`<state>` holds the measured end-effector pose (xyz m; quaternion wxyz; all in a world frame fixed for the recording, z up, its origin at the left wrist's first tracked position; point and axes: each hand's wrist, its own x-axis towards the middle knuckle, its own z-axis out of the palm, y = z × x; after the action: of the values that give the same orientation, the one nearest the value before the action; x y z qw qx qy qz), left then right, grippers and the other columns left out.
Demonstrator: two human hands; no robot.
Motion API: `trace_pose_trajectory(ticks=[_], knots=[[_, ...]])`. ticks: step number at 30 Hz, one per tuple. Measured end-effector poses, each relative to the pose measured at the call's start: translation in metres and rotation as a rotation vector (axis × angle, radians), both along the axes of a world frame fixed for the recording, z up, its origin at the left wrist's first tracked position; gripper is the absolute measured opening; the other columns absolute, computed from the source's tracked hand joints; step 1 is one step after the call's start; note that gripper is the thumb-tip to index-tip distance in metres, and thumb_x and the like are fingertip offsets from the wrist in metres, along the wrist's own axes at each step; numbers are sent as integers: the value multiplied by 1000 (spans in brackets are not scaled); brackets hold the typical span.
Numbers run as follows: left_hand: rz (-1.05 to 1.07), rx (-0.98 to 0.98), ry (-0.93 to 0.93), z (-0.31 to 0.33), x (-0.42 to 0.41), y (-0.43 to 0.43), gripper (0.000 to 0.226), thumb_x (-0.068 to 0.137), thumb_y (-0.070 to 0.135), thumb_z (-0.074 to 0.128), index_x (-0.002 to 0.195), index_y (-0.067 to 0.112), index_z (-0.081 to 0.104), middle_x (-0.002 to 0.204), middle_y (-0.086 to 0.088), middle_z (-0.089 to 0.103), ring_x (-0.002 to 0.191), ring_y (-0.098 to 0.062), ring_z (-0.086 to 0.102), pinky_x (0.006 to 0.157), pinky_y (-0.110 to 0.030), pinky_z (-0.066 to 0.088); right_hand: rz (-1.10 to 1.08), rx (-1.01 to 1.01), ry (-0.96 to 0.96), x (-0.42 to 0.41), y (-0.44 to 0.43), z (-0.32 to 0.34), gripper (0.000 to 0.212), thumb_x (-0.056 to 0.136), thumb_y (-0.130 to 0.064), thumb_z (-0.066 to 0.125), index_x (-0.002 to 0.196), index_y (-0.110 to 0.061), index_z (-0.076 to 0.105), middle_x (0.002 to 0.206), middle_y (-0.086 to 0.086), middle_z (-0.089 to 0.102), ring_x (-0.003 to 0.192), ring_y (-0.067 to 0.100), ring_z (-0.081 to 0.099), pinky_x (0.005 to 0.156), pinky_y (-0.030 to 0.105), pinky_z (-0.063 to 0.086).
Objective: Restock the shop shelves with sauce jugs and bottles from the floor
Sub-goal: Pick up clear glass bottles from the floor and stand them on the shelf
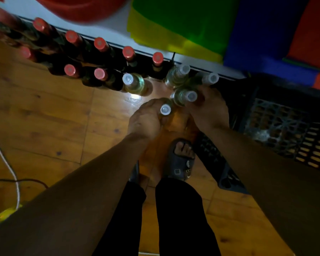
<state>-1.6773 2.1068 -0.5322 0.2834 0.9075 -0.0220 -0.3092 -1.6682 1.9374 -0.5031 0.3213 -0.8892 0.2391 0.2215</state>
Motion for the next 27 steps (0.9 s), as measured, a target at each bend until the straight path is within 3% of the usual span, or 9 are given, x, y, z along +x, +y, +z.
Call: trace_pose_trajectory(ticks=[7,10,13,17,21,25,27], knots=[[38,-53,-5,-12,5,4,44,85,43,53,128,34,58,124,0,64,113,-26,58,92,-31,45,9,52,-106,-4,1,-16,22,84,-23,66,106,-18,67,115,4,61,107,21,57,82,25,39],[129,-96,27,-4,0,6,37,88,34,63,124,34,61,121,-1,66,111,-25,59,88,-26,42,2,42,-123,-9,-4,-7,18,85,-23,65,102,-19,68,109,3,63,101,18,59,79,25,41],[153,-113,11,17,-7,9,39,88,31,65,127,32,60,122,-2,66,110,-25,60,91,-29,46,-3,57,-119,-16,-8,16,17,86,-27,64,102,-22,68,106,0,63,97,14,58,79,25,43],[171,-154,22,61,-8,15,36,85,34,68,120,36,63,120,5,67,110,-20,60,90,-30,47,-16,47,-118,-21,-8,69,16,86,-28,63,100,-21,68,99,-1,60,89,14,56,73,28,44],[139,-168,3,128,-1,25,42,83,43,70,123,34,62,134,10,59,123,-15,53,100,-28,43,-3,53,-134,-25,-5,139,18,86,-26,63,103,-20,67,99,2,60,89,20,57,74,34,48],[160,-240,-2,213,6,29,40,82,38,72,120,34,64,124,8,65,111,-15,59,87,-19,41,0,55,-175,-28,-2,222,18,86,-29,64,101,-20,68,101,2,63,90,20,59,75,36,50],[169,-291,-21,257,11,31,41,81,39,72,120,34,64,120,5,68,107,-19,62,88,-25,46,8,55,-211,-26,1,267,16,86,-30,65,99,-22,69,99,0,64,89,17,59,73,32,49]])
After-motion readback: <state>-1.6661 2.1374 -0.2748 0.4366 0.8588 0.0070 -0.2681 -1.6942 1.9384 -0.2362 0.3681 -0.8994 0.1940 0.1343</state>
